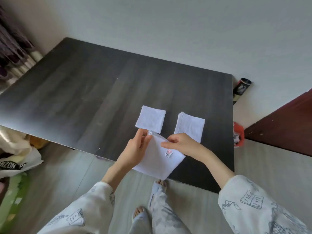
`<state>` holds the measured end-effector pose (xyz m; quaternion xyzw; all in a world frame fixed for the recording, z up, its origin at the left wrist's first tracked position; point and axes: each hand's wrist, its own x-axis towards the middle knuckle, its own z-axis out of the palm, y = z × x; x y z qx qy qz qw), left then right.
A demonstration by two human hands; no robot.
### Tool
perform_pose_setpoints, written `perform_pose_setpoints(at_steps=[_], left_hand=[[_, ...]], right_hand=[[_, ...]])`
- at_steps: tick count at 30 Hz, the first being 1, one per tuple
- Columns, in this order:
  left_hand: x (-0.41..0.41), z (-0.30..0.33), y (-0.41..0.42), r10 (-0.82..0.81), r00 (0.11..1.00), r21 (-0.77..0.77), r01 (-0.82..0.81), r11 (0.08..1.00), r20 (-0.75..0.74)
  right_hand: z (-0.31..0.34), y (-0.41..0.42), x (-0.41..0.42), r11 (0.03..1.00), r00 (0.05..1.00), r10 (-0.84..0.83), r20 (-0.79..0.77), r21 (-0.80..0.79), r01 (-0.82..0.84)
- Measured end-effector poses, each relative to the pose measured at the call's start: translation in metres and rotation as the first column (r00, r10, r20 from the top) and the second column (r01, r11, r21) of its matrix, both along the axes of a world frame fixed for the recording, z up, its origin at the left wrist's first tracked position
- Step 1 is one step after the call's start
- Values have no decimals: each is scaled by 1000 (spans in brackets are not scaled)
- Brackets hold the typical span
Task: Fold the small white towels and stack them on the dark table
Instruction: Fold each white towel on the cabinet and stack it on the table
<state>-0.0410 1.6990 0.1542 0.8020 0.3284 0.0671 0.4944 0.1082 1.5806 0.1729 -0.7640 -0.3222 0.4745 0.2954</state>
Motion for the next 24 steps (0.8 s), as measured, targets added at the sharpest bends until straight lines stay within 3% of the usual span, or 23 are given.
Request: perform_pose_setpoints(at_steps=[3, 6, 11, 14, 24], left_hand=[[27, -20, 29, 24, 997, -62, -28, 998, -69], [52, -42, 56, 86, 992, -126, -97, 987, -92], [84, -69, 94, 133, 983, -215, -158, 964, -127], [100, -80, 115, 84, 978, -212, -125, 969, -193], [148, -110, 180, -114, 926, -245, 24, 969, -361]], right_hand=[[-26, 14, 32, 993, 959, -102, -263, -85, 83], [-51, 31, 57, 974, 835, -225, -503, -105, 200], [-78, 62, 76, 870, 595, -442, -671, -160, 466], [-92, 81, 82, 808, 566, -535, -627, -185, 559], [-125, 145, 105, 750, 731, -662, -169, -155, 643]])
